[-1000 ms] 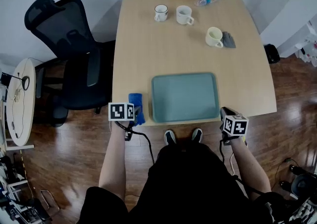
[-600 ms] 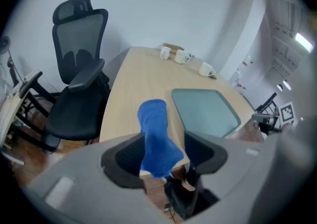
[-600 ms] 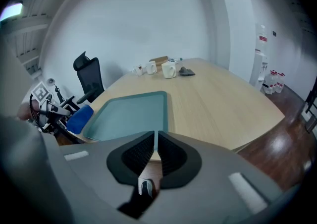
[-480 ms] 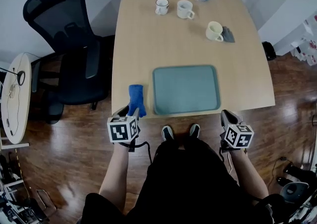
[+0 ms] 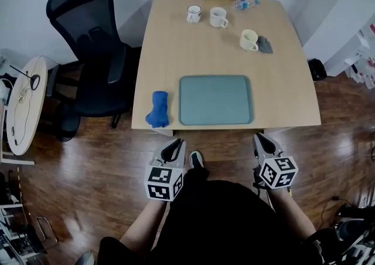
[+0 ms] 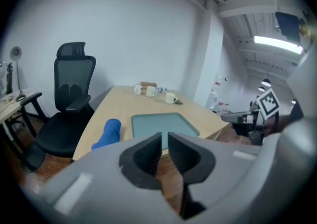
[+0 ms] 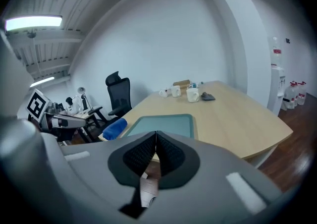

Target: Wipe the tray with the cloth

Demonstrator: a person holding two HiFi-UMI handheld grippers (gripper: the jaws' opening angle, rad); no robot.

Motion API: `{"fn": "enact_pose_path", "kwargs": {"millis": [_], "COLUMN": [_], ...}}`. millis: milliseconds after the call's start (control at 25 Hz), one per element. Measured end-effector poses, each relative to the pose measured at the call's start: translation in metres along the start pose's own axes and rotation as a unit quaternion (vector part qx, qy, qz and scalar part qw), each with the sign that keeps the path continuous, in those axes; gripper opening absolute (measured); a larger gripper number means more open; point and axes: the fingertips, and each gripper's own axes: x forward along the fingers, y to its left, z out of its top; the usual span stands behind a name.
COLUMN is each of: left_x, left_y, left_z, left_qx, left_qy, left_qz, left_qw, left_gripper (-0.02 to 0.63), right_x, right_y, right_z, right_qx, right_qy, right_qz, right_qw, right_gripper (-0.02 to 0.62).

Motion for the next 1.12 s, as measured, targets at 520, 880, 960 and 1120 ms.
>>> {"fn": "enact_pose_path", "kwargs": {"millis": [520,880,960,1120], "left_x": [-0.086,-0.102,-0.105,-0.115], "left_y": [-0.171,-0.193,-0.19,-0.17], "left_z": [-0.067,-0.08,-0.078,-0.084], "left_qx": [0.008,0.024,0.024,0.01], "left_qy": [-0.008,0.002,-0.003,-0.009], "left_qz": [0.007,-0.019,-0.02,-0.009], "left_qw": [0.9999,0.9995,0.9995,0.9999], "left_gripper": [0.038,0.038,0.038,0.038], "right_x": [-0.161,-0.193,-0.196,-0.188], "right_y": [0.013,0.018,0.027,0.048], "right_z": [-0.06,-0.076,-0.074,-0.078], "right_qx": [0.013,0.016,0.011,-0.004], "right_qy": [-0.045,-0.055,-0.056,-0.05], "right_qz": [0.075,0.056,0.056,0.062], "right_qw": [0.996,0.997,0.997,0.997], "right_gripper": [0.008,0.008,0.008,0.008]}}
